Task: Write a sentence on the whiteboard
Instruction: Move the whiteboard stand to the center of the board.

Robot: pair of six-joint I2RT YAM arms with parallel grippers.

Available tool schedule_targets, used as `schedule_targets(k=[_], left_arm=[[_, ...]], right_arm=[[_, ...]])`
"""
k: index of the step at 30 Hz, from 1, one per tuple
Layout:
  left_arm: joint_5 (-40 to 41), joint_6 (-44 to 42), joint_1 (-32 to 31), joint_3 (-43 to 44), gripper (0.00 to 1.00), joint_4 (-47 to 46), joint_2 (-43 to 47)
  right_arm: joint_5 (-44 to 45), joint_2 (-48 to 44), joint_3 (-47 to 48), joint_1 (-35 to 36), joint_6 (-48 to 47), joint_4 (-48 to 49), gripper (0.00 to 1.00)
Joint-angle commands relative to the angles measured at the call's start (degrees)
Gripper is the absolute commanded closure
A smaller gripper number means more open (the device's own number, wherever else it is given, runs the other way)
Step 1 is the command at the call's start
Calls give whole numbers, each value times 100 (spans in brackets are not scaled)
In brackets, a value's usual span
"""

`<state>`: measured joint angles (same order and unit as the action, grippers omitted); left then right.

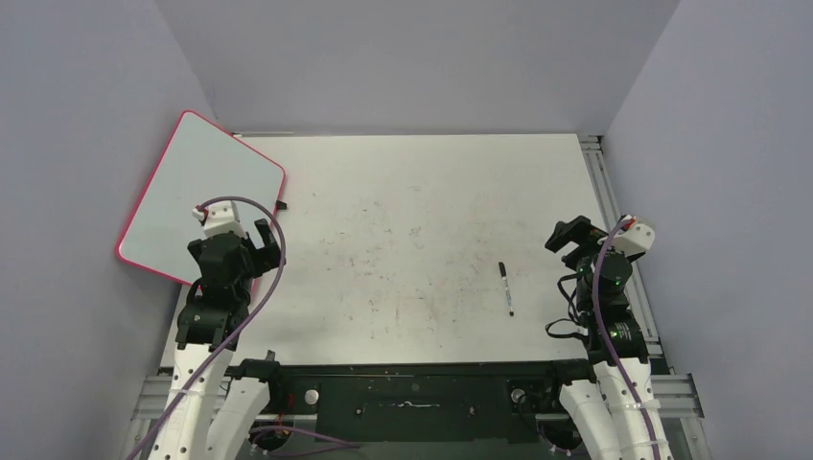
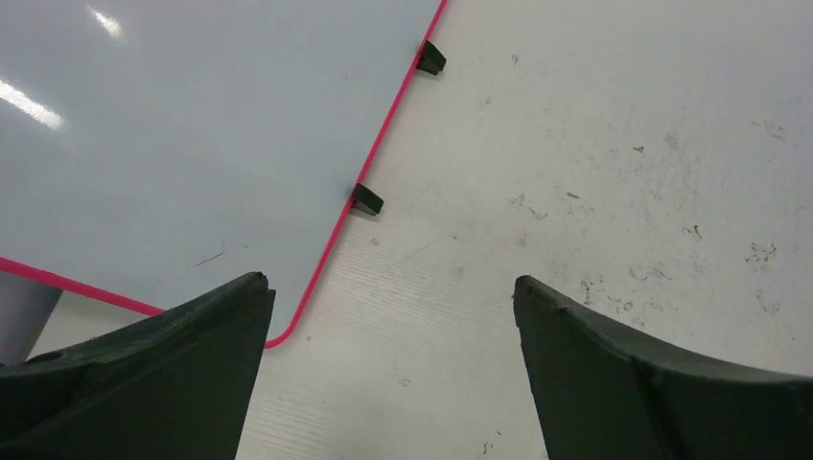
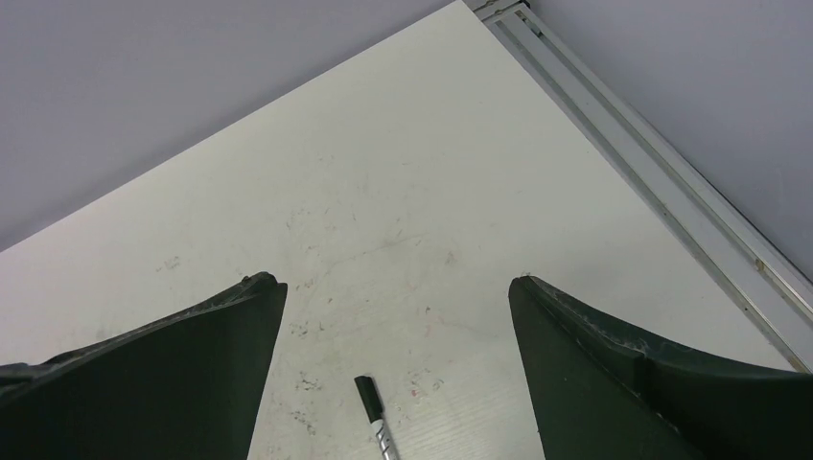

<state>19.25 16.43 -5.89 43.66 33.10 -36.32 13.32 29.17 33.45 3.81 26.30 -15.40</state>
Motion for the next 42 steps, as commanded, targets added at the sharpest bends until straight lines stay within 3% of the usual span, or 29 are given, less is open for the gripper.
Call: schedule_targets(k=[1,12,17,23,27,33,42], left_arm=[[-3,132,18,225,4,-157,-16],[-34,304,-4,203,4,25,-194],[319,1013,-341,234,4,163,-591],[1499,2089,-1273,-87,4,-138,-1058],[1541,2941,-1309,-518,2,-699,-1406],[2279,3716,-1303,-692,0,-968,-2142],[2674,4630,-1180,-693,16,-1182,-3020]], right_arm=[[114,41,254,1,41,32,10],[26,36,292,-6,99,6,10],[-163,-5,248,2,224,20,10],[-420,5,300,-3,367,-20,10],[-673,14,241,-6,561,107,10],[-1088,159,114,-5,750,317,10],[-1411,459,93,-4,804,596,10]])
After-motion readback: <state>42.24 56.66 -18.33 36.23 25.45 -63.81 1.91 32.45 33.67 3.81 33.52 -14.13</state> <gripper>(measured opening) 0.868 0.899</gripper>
